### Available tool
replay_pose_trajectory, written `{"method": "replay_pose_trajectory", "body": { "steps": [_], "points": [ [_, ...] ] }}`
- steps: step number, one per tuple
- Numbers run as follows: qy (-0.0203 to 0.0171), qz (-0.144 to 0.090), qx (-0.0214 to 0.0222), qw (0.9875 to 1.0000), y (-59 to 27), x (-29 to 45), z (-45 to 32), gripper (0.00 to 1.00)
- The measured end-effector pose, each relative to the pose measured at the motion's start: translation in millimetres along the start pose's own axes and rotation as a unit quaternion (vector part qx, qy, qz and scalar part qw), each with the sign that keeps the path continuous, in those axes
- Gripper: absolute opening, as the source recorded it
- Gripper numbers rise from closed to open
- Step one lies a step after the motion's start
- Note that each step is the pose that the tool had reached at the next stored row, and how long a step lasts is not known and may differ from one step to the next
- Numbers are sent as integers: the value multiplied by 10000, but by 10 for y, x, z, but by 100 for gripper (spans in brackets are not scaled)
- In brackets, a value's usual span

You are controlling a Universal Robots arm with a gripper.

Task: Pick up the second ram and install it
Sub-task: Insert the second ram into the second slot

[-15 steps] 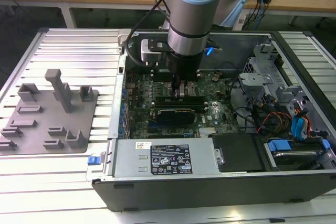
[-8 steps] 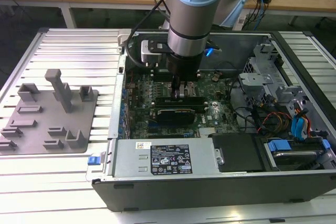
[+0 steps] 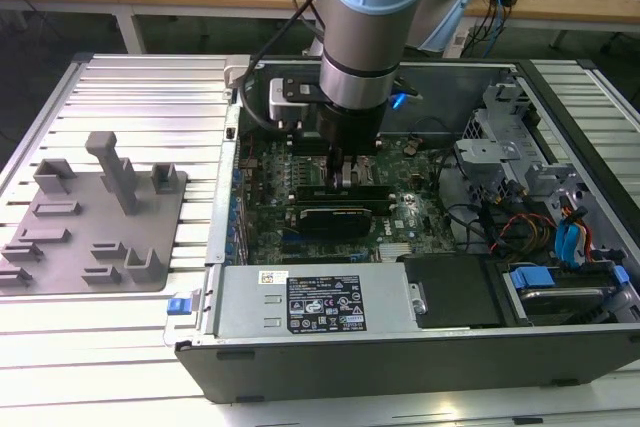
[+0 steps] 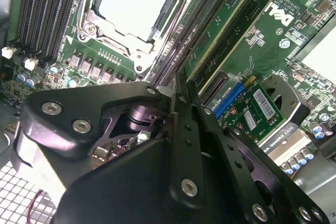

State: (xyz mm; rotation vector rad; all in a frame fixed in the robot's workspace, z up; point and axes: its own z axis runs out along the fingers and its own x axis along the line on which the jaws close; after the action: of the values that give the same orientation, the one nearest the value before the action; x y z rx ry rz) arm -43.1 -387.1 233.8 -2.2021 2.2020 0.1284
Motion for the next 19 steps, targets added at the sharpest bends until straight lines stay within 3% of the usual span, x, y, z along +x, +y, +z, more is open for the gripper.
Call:
{"method": "replay_pose_trajectory", "body": {
  "steps": [19],
  "points": [
    [-11,54,4,10000,-5,2,24,10]
  ]
}}
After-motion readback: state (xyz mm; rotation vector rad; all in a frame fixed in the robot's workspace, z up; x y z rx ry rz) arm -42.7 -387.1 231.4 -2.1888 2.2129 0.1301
